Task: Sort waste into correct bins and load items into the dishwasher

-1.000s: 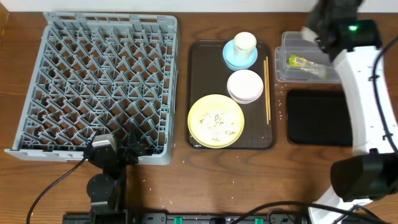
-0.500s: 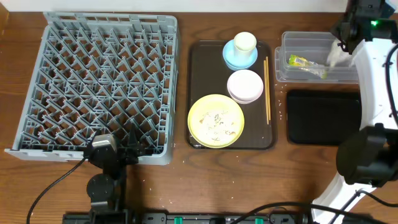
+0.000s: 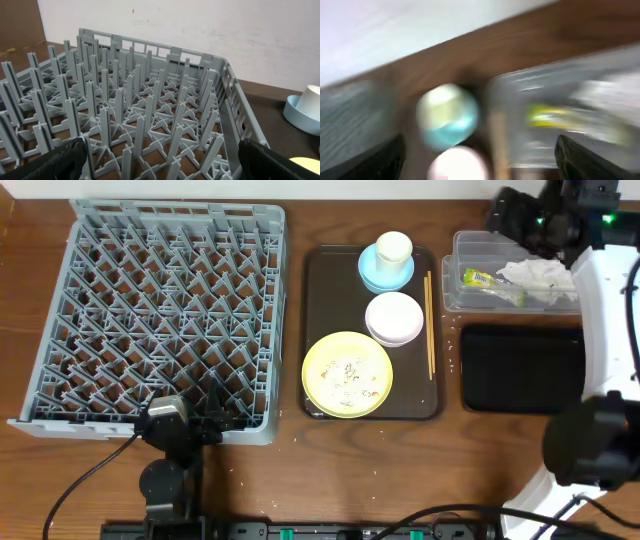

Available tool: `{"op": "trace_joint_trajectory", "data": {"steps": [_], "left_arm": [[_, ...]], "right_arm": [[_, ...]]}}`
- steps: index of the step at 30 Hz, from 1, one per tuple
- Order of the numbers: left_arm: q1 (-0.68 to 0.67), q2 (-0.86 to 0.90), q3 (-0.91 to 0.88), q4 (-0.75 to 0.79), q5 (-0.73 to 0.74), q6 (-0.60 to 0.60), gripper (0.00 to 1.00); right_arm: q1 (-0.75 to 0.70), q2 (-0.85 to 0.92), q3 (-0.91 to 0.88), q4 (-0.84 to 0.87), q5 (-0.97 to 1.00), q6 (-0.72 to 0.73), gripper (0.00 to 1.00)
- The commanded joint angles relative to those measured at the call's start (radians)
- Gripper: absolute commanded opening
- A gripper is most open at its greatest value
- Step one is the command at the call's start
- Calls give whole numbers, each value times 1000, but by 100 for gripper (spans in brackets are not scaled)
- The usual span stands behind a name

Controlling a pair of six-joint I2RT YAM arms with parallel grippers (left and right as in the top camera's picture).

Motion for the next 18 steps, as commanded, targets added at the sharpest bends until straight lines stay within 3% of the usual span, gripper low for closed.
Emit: {"op": "trace_joint_trajectory", "data": {"steps": [1,5,7,13,18], "left_arm": [[-3,-6,-19,-36,-9,13,98],[-3,-6,-19,-36,-9,13,98],[-3,-6,-19,-36,-9,13,98],[-3,-6,-19,-36,-9,13,98],[-3,-6,-19,-36,-9,13,98]], "right_arm": [[24,-57,-2,-45,-434,-179,93],[117,-56,-3,-240,-430,-344,92],[181,-54,-3,-311,-331,-387,94],[393,-52,-3,-375,139,-386,99],[514,-52,-3,-349,234,-369,99]]}}
